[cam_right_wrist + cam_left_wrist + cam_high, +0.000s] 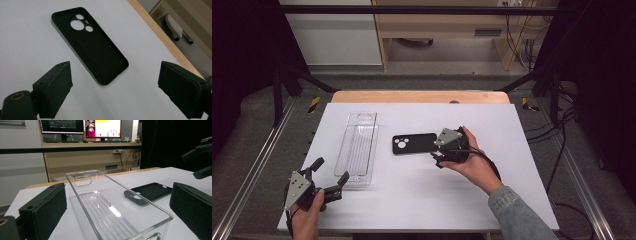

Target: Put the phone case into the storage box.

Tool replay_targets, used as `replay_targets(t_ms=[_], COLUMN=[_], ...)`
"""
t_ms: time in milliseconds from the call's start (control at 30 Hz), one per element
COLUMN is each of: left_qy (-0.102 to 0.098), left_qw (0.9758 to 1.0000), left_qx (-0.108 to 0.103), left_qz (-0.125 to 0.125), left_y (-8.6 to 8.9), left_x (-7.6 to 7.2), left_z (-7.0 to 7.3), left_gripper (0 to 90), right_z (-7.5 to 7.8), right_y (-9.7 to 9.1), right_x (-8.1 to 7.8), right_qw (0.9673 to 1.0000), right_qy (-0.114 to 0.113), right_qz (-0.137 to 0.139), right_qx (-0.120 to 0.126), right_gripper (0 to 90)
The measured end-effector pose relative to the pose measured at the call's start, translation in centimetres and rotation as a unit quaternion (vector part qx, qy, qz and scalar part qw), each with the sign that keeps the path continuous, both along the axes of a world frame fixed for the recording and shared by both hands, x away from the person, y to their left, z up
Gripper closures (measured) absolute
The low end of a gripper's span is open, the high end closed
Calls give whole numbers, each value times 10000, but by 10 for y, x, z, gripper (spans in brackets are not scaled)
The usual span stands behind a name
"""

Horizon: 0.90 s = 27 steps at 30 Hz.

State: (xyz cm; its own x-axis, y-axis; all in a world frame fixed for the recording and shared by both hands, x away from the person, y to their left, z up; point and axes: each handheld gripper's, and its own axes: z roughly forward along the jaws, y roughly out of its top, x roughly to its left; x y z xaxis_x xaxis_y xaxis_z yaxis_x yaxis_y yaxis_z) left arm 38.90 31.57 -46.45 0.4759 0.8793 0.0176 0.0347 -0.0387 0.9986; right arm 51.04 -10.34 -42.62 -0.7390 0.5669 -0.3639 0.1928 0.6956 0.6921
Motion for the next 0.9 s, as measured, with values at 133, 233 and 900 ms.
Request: replay_targets(t_ms=[133, 233, 900], left_qy=[3, -9, 0], left_qw=[10000, 10000, 10000], left_qx=[-71, -29, 47], left_qz=[40, 20, -34], left_y=[4, 3, -1], left_x=[0, -1, 0], left_z=[0, 0, 0], left_gripper=[5, 5, 5], right_z=[0, -3, -13], right_y=[6, 9, 27], right_x=[5, 9, 18], right_qw=[10000, 9999, 9982], right_qy=[44, 78, 255], right_qz=[-2, 24, 302], right_qx=[-38, -152, -448], right_gripper=[131, 148, 284])
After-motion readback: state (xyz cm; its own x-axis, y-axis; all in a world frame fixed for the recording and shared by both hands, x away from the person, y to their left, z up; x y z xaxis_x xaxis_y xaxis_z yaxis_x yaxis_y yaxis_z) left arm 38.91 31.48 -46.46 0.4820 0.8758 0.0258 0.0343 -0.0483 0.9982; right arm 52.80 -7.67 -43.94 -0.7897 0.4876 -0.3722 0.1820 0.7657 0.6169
